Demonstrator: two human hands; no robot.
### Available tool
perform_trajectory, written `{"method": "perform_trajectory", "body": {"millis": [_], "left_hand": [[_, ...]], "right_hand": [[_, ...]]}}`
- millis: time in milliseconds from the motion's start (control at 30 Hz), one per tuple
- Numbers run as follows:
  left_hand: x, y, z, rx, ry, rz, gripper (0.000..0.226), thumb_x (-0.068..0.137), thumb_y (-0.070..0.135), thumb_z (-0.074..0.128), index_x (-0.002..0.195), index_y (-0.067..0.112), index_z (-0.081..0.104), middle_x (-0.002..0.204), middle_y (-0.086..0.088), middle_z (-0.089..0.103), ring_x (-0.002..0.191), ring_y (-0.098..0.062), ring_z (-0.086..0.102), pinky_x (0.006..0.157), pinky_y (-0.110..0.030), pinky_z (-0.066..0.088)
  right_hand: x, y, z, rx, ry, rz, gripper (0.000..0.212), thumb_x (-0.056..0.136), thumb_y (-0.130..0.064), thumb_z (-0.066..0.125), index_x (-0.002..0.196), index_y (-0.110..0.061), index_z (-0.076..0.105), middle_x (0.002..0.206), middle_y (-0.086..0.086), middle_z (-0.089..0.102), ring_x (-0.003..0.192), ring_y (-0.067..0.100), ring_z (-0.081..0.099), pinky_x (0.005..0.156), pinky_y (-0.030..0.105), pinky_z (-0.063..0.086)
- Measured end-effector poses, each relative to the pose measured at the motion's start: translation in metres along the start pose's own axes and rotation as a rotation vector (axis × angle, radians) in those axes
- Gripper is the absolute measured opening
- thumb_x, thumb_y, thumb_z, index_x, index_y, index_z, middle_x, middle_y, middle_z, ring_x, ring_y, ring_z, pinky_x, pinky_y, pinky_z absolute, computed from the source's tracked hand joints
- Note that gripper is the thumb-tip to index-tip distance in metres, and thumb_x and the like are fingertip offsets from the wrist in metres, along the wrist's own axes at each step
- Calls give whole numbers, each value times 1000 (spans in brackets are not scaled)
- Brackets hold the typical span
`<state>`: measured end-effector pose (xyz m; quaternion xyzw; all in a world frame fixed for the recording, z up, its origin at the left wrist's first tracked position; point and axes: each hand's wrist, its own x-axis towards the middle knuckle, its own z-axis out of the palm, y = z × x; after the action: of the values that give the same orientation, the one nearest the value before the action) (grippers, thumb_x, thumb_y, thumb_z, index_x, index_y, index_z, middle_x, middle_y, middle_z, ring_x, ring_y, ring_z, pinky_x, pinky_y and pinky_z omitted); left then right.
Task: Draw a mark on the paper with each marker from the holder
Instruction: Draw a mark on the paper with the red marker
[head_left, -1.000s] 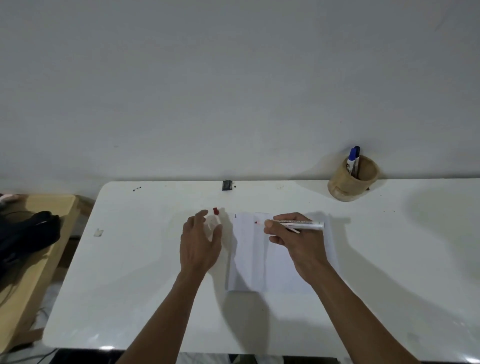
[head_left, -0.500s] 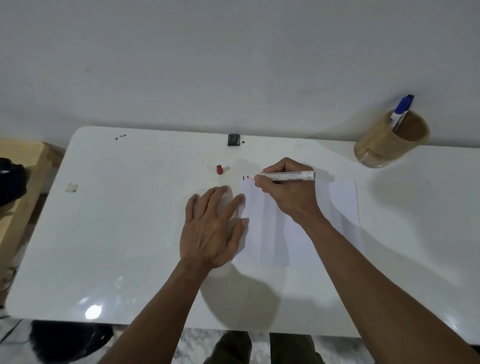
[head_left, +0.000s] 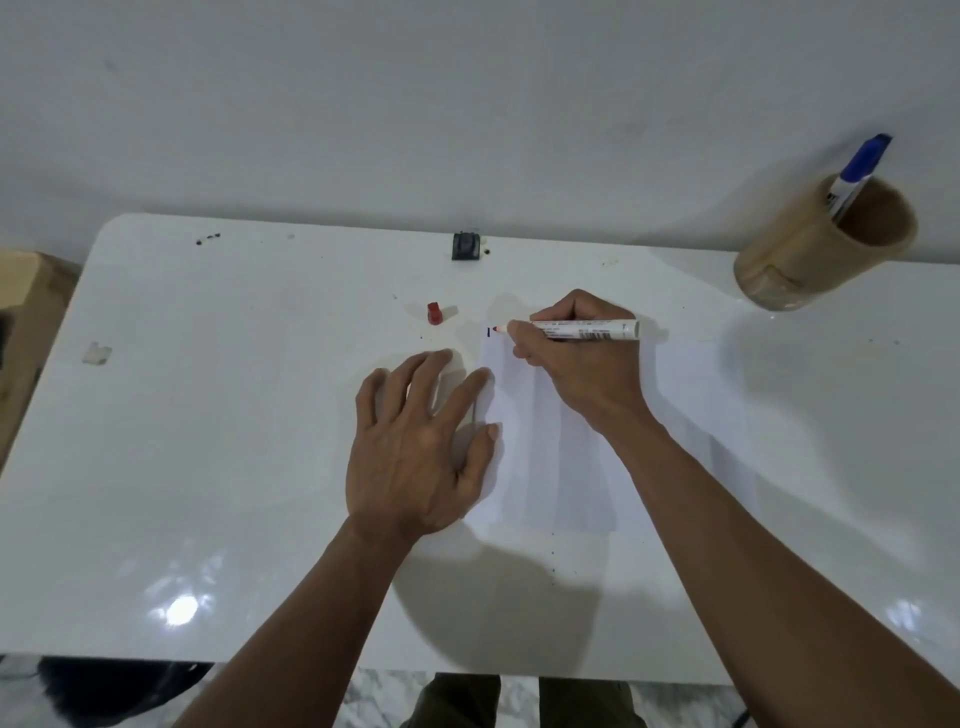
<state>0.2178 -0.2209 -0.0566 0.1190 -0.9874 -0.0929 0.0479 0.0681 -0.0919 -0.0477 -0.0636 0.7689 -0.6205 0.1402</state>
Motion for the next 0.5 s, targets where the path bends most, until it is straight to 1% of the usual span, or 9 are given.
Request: {"method": "perform_trajectory", "body": {"millis": [167, 267, 500], "left_hand": [[0, 0, 0, 3, -6, -5, 51, 93, 53, 42, 136, 29, 57, 144, -9, 53, 133, -29, 46, 111, -52, 32], [0, 0, -1, 4, -13, -7, 51, 93, 54, 42, 136, 30, 57, 144, -8, 52, 134, -29, 45, 111, -52, 31], [0, 0, 1, -4, -5, -11, 51, 92, 54, 44, 136, 30, 57, 144, -8, 53, 134, -29, 46, 112, -52, 31]], "right_hand": [[0, 1, 1, -17, -6, -8, 24, 76, -11, 87, 66, -6, 65, 69, 4, 77, 68, 29, 78, 66, 56, 62], [1, 2, 1, -17, -8, 7, 25, 74, -15, 87, 64, -11, 65, 69, 4, 77, 69, 32, 78, 66, 58, 61], [1, 0, 2, -23, -12, 27, 24, 75, -16, 88, 65, -10, 66, 67, 3, 76, 68, 30, 79, 67, 58, 61]]}}
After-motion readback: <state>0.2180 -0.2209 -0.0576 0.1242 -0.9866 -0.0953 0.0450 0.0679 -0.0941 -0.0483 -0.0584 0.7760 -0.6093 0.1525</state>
